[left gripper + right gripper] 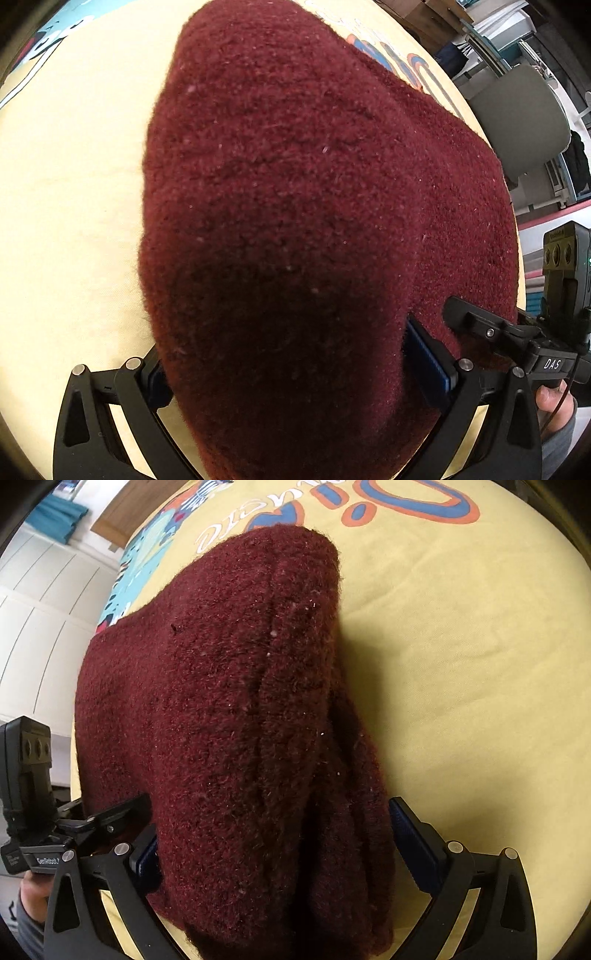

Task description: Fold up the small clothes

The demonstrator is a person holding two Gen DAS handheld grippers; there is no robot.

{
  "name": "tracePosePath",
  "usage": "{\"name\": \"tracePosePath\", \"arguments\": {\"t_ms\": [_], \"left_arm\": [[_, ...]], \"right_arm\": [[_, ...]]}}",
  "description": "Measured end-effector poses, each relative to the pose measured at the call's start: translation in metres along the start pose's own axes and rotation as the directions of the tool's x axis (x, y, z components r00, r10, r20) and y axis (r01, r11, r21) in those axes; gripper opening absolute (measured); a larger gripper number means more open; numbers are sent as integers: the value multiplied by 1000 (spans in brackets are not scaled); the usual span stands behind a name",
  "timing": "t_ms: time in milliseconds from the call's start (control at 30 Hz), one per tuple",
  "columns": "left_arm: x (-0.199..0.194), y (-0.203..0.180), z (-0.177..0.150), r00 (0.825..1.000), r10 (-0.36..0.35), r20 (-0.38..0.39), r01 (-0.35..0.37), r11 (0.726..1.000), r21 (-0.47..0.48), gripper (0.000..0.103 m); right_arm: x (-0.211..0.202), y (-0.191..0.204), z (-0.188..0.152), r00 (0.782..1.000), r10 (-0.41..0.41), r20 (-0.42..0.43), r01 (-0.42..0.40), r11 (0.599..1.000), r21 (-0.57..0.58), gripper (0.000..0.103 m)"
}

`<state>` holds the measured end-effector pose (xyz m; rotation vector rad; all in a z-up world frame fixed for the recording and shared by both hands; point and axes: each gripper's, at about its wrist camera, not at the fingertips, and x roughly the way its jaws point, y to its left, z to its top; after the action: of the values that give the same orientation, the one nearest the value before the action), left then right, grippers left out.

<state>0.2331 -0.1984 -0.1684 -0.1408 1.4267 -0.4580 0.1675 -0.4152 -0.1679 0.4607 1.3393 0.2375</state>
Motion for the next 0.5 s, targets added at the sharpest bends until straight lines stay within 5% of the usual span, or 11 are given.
{"name": "tracePosePath", "arguments": {"t_ms": [167, 300, 500], "left_arm": [[-3, -3, 4, 1000, -17, -12, 17, 1000, 13, 88], [-9, 1, 1, 999, -50, -7, 50, 999, 16, 74], [-33, -12, -13, 998, -36, 60, 31, 996, 83, 54]], "right_arm": [[2, 5, 3, 1000, 0, -12, 0, 1000, 19, 99], [0, 9, 2, 999, 46, -17, -46, 999, 25, 76], [-15, 35, 2, 998, -54, 21, 55, 998, -27, 52]]}}
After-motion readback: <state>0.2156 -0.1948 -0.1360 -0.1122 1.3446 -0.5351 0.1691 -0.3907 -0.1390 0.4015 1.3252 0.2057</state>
